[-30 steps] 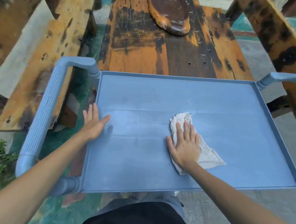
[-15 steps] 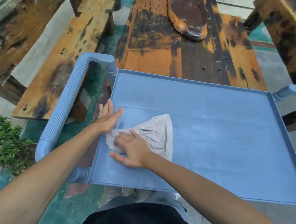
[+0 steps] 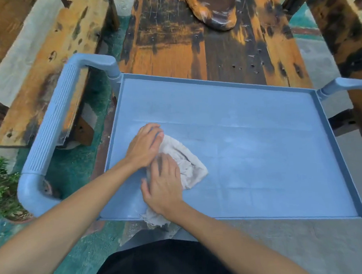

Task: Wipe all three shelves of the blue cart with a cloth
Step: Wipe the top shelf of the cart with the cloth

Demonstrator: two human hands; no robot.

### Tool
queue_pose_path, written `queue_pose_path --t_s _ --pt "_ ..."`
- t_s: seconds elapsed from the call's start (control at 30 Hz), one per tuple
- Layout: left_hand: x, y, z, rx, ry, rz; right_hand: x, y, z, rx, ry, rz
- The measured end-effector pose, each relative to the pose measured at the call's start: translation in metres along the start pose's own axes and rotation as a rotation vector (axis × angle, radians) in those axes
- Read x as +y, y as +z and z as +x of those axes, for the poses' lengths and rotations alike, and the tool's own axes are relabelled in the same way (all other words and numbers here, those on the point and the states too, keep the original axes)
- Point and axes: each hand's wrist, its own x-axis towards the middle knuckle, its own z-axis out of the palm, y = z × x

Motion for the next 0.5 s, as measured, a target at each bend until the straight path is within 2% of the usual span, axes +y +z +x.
queue_pose_path --t_s 0.07,0.17,0.3,0.5 --pt "0.013 0.011 0.003 -0.03 -0.025 -0.031 0.002 0.011 -0.006 -0.069 0.035 -0.052" --pt "0.03 0.028 0.011 -0.101 -0.028 0.082 0.024 0.017 -0.017 -0.018 -0.036 -0.07" --pt "0.05 0.047 0.021 -0.181 0.055 0.194 0.071 0.009 -0.03 0.038 -0.116 -0.044" --pt "0.085 0.087 0.03 -0.271 0.201 0.1 0.152 -0.01 -0.057 0.05 -0.197 -0.085"
